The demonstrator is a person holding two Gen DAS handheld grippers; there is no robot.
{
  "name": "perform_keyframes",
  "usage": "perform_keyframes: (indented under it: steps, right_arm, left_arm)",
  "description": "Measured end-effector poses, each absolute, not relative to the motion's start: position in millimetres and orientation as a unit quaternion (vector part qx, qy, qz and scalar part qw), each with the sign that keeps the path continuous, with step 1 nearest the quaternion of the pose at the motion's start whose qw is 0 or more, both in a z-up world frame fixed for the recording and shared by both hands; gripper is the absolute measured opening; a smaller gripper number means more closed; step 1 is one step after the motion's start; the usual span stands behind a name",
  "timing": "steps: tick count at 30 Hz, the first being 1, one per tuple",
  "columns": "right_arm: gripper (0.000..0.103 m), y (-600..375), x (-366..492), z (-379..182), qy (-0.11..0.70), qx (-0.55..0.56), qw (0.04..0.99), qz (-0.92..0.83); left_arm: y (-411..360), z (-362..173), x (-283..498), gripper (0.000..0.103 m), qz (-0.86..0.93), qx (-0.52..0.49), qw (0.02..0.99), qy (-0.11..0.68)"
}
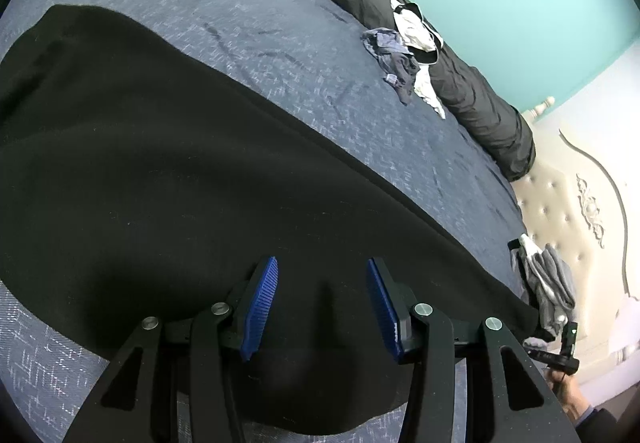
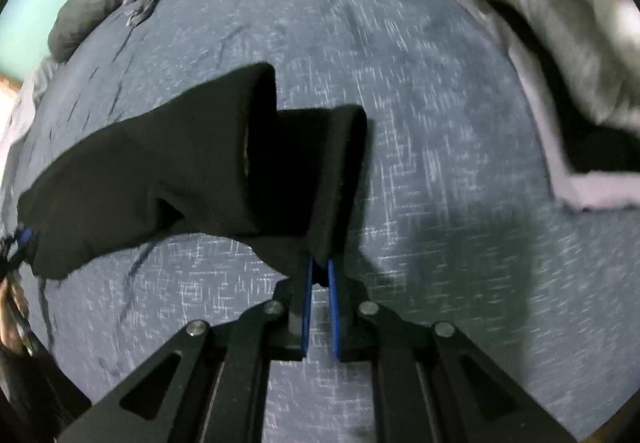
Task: Fold clothes
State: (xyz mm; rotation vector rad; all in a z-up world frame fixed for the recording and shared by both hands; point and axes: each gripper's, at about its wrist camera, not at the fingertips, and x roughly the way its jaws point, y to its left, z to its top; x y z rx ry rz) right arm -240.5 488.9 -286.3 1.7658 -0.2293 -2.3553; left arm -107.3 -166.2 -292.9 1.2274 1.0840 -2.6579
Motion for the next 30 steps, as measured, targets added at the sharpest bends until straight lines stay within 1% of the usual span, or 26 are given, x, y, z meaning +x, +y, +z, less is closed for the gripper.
perform_keyframes:
  steps: [3,6,8,9,10,13,17,20,21,22,25,30]
  right_arm:
    - [0.014,493.2,-237.0,-294.1,-0.081,0.607,0.080,-0.787]
    - [0.016,508.6,-236.6,-278.5,-0.117,0.580,0.072,-0.803]
    - [0.018,519.9,-238.1,-269.1,-0.145,0.559,0.065,-0.814]
    - [0.025,524.9,-239.8,-265.4,-0.158,0.549,0.060,-0.819]
    - [0.028,527.0,-243.0,-264.1,-0.168,0.542,0.058,-0.821]
    - [0.029,525.5,-256.2,-265.6,-0.185,0.535,0.058,-0.822]
    - [0.029,508.6,-282.2,-280.8,-0.162,0.552,0.065,-0.815]
    - [0.029,505.5,-289.1,-291.8,-0.168,0.553,0.069,-0.813]
    - [0.024,505.6,-291.0,-294.1,-0.173,0.551,0.073,-0.813]
    - [0.013,504.8,-292.1,-294.3,-0.176,0.547,0.078,-0.815]
    - [0.004,502.0,-292.4,-290.7,-0.177,0.532,0.091,-0.823]
    - [0.003,515.4,-293.7,-270.4,-0.185,0.478,0.056,-0.857]
  left_arm:
    - [-166.9,-291.9,-105.6,0.051,-0.852,0.392,0.012,0.346]
    - [-169.5,-291.3,-105.4,0.051,-0.852,0.390,0.014,0.350]
    - [-169.6,-290.7,-106.6,0.051,-0.852,0.389,0.014,0.351]
    - [-168.9,-290.4,-107.3,0.051,-0.852,0.389,0.013,0.351]
    - [-168.0,-290.2,-108.1,0.051,-0.852,0.389,0.012,0.350]
    - [-164.9,-290.5,-109.9,0.051,-0.853,0.392,0.012,0.344]
    - [-162.8,-292.1,-112.3,0.052,-0.853,0.395,0.014,0.341]
    - [-163.2,-292.9,-114.2,0.052,-0.852,0.397,0.017,0.340]
    - [-163.1,-293.3,-114.6,0.052,-0.852,0.397,0.017,0.340]
    - [-162.9,-293.6,-115.0,0.052,-0.852,0.397,0.017,0.340]
    - [-161.6,-293.7,-117.1,0.052,-0.853,0.399,0.016,0.337]
    - [-157.3,-294.2,-119.3,0.052,-0.853,0.403,0.012,0.330]
